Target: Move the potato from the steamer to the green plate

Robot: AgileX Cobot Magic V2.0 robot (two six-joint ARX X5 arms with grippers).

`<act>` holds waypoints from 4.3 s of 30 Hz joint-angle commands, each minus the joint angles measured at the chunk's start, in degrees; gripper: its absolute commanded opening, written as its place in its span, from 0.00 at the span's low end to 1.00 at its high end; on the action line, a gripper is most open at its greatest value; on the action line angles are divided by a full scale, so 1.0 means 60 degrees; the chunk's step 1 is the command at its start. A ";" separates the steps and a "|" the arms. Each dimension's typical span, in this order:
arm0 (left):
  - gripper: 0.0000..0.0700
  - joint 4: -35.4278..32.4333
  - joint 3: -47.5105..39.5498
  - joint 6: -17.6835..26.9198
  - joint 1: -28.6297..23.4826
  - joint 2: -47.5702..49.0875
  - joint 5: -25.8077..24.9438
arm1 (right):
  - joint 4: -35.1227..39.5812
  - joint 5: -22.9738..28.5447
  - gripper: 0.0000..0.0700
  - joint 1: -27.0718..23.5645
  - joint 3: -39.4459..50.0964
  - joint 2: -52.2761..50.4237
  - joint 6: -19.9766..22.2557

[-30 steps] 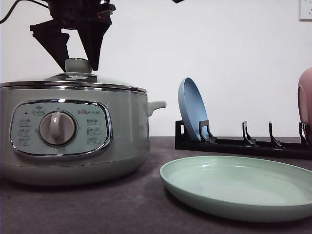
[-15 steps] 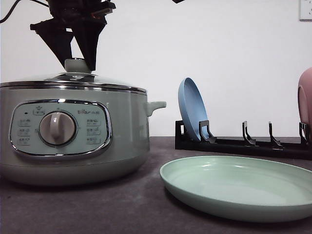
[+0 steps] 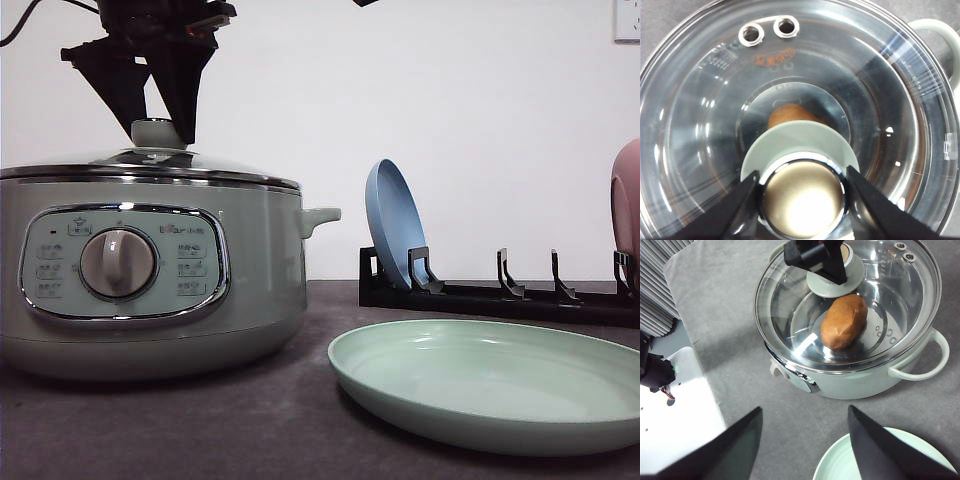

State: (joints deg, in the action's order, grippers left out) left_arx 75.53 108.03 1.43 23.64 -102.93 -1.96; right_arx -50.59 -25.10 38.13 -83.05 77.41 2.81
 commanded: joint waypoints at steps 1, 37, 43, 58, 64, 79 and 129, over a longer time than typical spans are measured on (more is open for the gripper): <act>0.00 -0.0171 0.0276 0.0014 -0.0069 0.0407 0.0029 | 0.0083 0.0018 0.48 0.0051 -0.0160 0.0120 0.0110; 0.00 0.0401 0.0360 0.0185 -0.3746 0.2506 0.0798 | 0.0283 0.0376 0.55 0.0067 -0.0160 0.0149 -0.0333; 0.00 0.0411 0.0360 0.0185 -0.3894 0.2506 0.0795 | 0.0978 0.0443 0.63 0.0087 -0.0375 0.0513 -0.0712; 0.00 0.0407 0.0360 0.0189 -0.3960 0.2506 0.0795 | 0.0199 0.0926 0.69 0.0979 -0.4889 0.4848 -0.0720; 0.00 0.0403 0.0360 0.0189 -0.4028 0.2506 0.0795 | 0.0146 0.1483 0.69 0.1223 -0.6042 0.6417 -0.0732; 0.00 0.0387 0.0360 0.0185 -0.4081 0.2506 0.0795 | 0.0649 0.2455 0.70 0.1584 -0.6171 0.7989 -0.0907; 0.00 0.0327 0.0360 0.0182 -0.4077 0.2506 0.0784 | 0.0335 0.3161 0.28 0.1723 -0.6178 0.7930 -0.0922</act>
State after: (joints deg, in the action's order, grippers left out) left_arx 79.11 108.05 2.09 -0.73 -88.20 2.82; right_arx -49.03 -6.04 48.06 -118.48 126.26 -3.05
